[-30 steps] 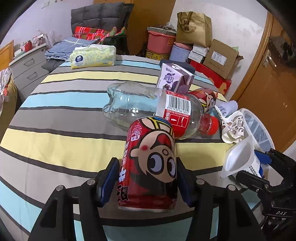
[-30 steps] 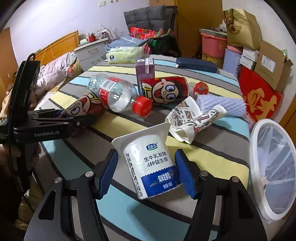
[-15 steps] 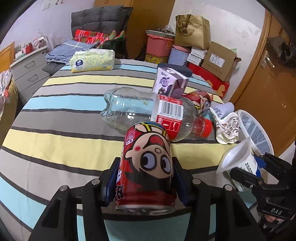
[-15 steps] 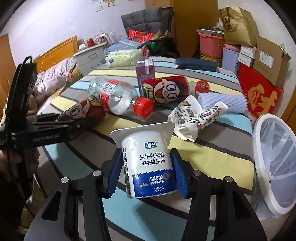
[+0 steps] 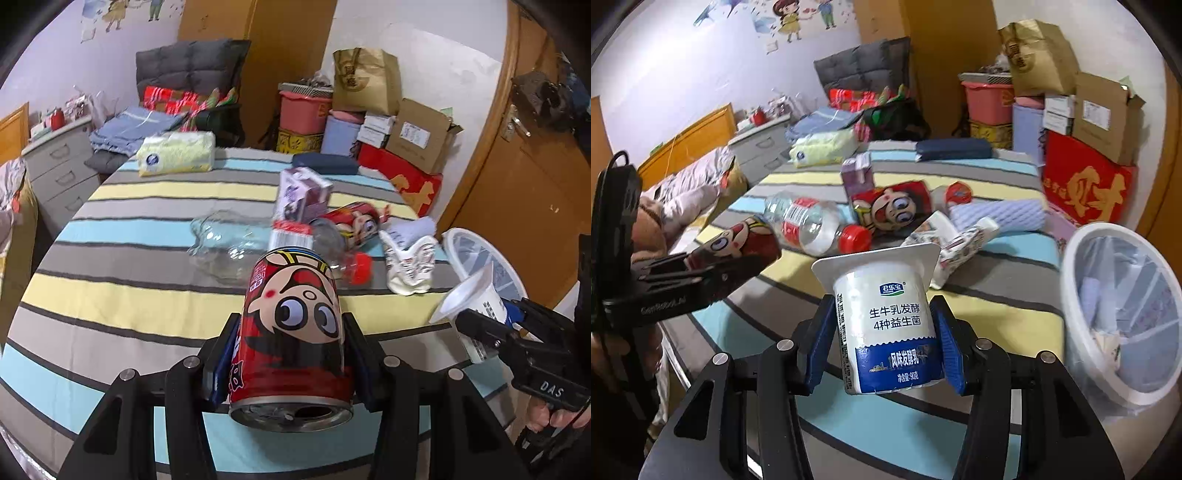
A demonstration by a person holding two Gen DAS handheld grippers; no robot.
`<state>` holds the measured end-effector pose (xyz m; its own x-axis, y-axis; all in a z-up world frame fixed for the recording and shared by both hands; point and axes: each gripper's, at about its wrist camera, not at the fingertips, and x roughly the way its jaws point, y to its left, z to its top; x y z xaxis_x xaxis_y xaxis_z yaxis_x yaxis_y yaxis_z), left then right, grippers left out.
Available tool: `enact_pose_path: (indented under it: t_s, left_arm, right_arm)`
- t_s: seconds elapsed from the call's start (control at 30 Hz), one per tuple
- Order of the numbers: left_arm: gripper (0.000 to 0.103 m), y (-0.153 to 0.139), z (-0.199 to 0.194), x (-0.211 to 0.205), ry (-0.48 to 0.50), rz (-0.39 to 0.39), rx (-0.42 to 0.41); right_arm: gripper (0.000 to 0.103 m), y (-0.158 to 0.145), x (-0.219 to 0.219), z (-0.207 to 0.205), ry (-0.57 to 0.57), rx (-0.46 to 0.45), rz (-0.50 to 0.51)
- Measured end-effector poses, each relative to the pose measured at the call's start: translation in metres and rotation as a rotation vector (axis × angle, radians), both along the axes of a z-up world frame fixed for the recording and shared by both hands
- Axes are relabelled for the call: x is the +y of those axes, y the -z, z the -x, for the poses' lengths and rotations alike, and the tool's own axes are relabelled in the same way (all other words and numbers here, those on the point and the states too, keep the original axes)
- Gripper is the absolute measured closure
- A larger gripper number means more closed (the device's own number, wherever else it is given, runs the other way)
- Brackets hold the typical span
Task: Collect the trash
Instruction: 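Carry the can and cup over the white bin and open both tools to drop them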
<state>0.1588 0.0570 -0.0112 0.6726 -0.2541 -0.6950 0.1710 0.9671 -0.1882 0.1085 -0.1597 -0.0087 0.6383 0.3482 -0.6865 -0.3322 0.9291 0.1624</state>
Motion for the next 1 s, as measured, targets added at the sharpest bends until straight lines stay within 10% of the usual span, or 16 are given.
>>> enact_pose_path:
  t_s: [1.0]
  left_arm:
    - [0.051, -0.058, 0.005, -0.183, 0.335, -0.018, -0.144]
  right_arm:
    - [0.050, -0.031, -0.137, 0.019, 0.347, -0.103, -0.015]
